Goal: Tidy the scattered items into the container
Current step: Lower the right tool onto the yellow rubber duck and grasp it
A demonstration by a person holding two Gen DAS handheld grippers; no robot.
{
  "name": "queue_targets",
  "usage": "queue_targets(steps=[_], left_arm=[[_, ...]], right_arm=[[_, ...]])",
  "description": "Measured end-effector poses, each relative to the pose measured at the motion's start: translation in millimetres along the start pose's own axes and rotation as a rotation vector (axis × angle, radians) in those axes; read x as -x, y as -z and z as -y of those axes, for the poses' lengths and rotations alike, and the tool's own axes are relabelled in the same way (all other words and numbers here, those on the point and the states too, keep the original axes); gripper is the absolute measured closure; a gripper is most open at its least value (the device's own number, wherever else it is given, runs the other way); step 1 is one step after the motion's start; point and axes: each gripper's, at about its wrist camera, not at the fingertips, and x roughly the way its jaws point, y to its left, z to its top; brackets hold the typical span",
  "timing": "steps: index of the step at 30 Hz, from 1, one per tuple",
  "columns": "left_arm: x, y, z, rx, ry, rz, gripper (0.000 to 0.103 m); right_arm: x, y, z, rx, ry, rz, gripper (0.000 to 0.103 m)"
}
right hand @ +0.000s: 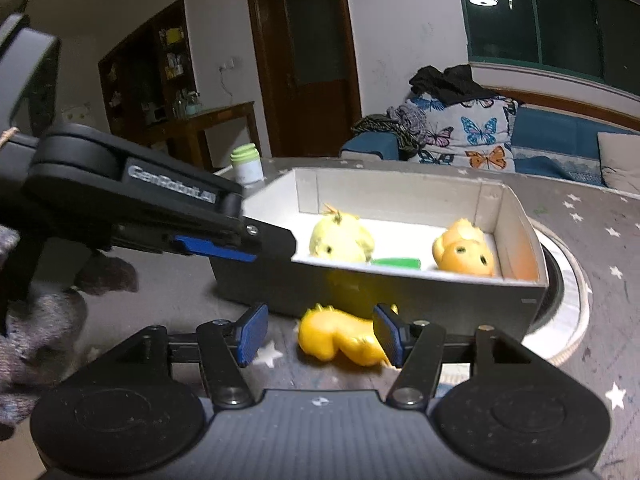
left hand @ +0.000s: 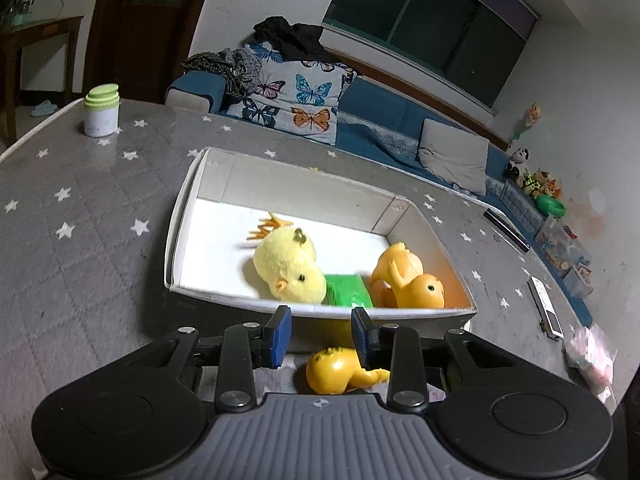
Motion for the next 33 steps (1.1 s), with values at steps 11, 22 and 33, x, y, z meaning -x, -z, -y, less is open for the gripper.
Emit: queue_targets(steps=[11,22,33], left_arm=[[-13,16,-5,0.025,0.023,-0.067,0.068],[-24,15,-12,0.058,0.029,-0.093,0.068],[-28,16,-22,0.097,0.032,-0.113,0.068]], right_arm=[[-12,12,13,-0.038,0.029,-0.033,0.037],[-31,19,17,-0.04,0.0,-0.078,0.035],[-3,27,-10,0.059,-0.094,-0.073,0.036]])
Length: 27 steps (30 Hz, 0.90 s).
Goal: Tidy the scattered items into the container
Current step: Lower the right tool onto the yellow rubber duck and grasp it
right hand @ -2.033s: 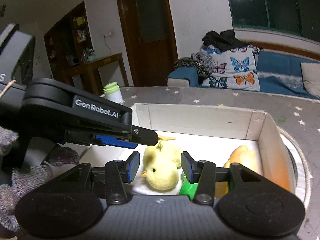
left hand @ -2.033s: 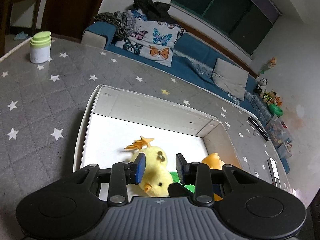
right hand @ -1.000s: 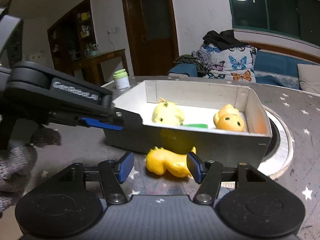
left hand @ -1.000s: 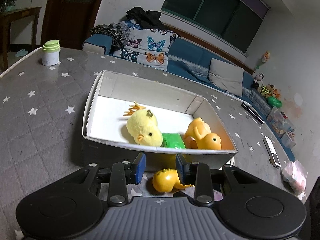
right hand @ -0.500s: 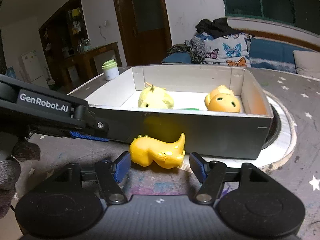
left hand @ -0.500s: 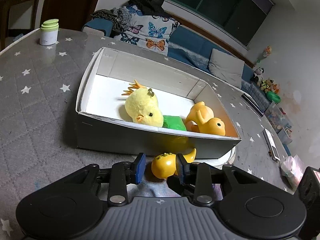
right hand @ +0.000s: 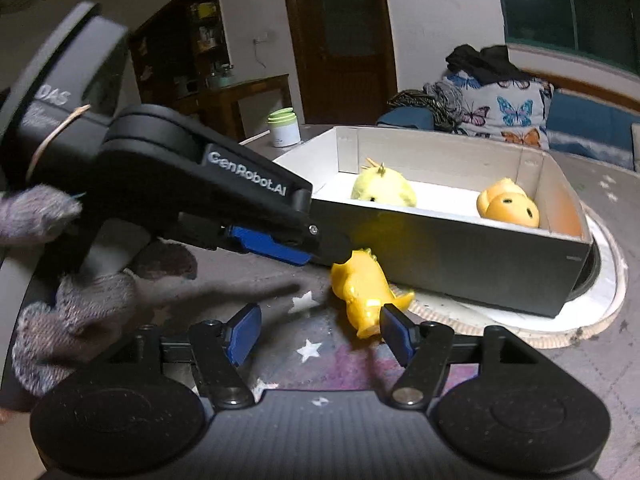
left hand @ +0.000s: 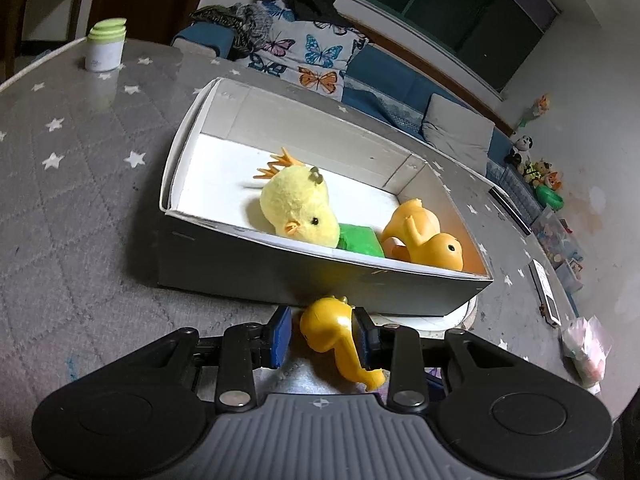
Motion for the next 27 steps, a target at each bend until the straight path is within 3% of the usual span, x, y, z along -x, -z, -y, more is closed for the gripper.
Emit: queue_targets(steps=[10,16,27], left_arm=[[-4,-2,-7,0.103,0.041,-0.012,0.067],[-10,-1,-10,0.181,0.061,-0.028,0.066],[-22,0,-10,0.206,0.04,-0.04,0.064]], right_arm=[[-17,-5,22,-0.047,0.075,-0.019,0.039],[-25,-5,20,-0.059,0.051,-0.036,0.057],[-26,-3,18,-0.078,0.045,-0.037,0.06]])
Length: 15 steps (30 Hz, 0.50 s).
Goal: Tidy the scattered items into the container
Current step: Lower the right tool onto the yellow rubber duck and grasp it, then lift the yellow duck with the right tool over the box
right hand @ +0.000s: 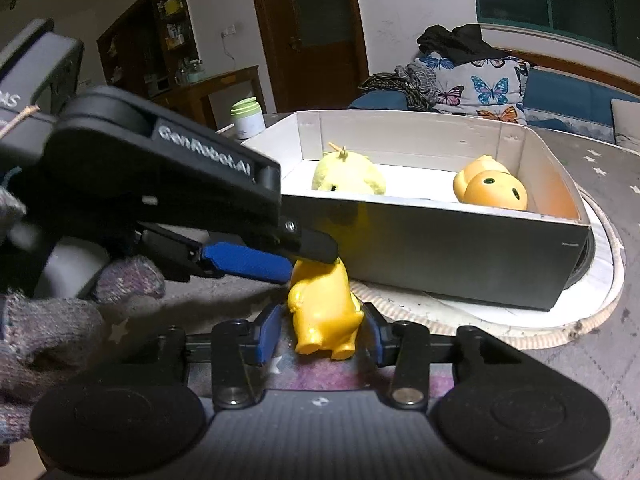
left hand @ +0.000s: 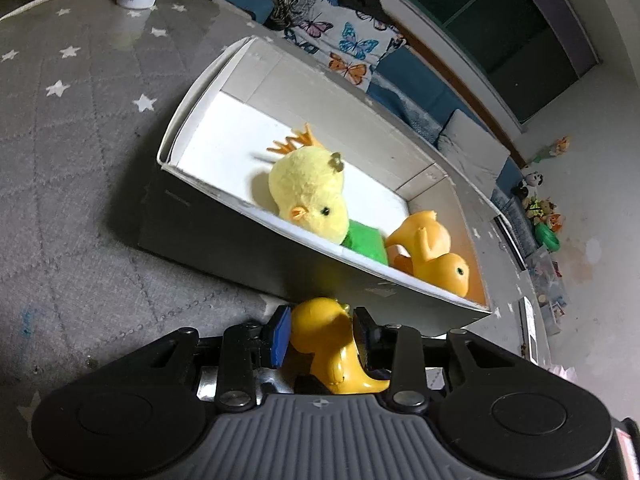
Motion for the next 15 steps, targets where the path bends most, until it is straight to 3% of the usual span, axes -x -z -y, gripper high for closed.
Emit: queue_targets(steps=[8,15], left_arm=[[-3.9,0.6,-1.2,0.012,0.01,-0.01,0.063],[-2.2,3.4,1.7,-0.006,0.008,-0.007,0.064]], right_arm=[[-5.5,-0.1,-0.1,-0.005,0.016,-0.003,0.06],[-6.1,3.1,1.3,-0.016,0.021,-0.008,0.066]])
